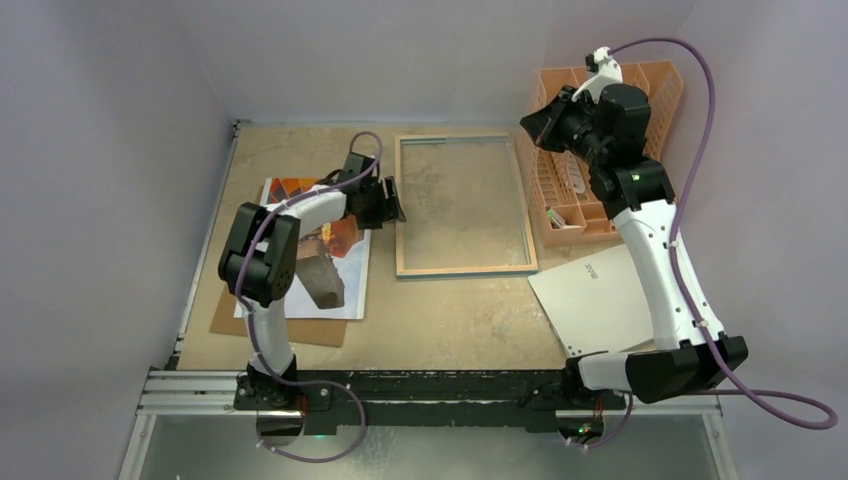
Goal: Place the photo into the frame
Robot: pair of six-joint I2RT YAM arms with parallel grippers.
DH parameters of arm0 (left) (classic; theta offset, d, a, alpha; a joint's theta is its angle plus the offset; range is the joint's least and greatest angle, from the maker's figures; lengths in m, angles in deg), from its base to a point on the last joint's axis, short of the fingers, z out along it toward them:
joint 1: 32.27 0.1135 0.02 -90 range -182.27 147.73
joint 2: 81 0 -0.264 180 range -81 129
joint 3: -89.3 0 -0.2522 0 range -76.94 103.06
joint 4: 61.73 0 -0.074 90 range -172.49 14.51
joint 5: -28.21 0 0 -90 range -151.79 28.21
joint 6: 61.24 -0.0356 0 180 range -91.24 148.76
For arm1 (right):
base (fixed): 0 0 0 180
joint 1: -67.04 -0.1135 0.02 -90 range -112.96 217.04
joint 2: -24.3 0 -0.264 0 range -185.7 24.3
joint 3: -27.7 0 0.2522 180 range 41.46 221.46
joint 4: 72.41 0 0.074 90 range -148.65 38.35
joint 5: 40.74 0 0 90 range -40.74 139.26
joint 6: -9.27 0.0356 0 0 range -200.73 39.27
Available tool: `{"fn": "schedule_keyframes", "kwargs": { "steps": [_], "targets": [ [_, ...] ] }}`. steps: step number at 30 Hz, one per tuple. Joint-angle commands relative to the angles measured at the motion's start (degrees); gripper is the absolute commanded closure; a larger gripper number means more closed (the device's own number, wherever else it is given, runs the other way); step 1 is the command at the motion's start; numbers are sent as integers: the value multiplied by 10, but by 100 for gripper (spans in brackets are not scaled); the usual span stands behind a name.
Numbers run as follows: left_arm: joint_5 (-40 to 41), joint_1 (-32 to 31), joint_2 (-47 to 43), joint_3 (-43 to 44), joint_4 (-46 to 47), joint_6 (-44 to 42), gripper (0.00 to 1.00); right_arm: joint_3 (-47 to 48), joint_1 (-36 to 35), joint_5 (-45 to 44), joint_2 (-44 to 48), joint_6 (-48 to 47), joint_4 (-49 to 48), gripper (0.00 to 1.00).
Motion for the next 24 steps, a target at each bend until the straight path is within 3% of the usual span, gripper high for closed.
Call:
{"fn": "schedule_keyframes", "kwargs": {
  "steps": [1,7,18,24],
  "targets": [
    [23,-26,26,27,21,-19,37,27,1,17,18,12,-4,100],
    [91,-51,24,26,35,-22,45,12,1,27,20,25,-6,100],
    [139,-60,40,56,-42,-107,85,6,1,51,3,37,-10,100],
    [129,-61,3,29,-68,-149,93,3,1,128,-30,56,2,100]
  ]
}}
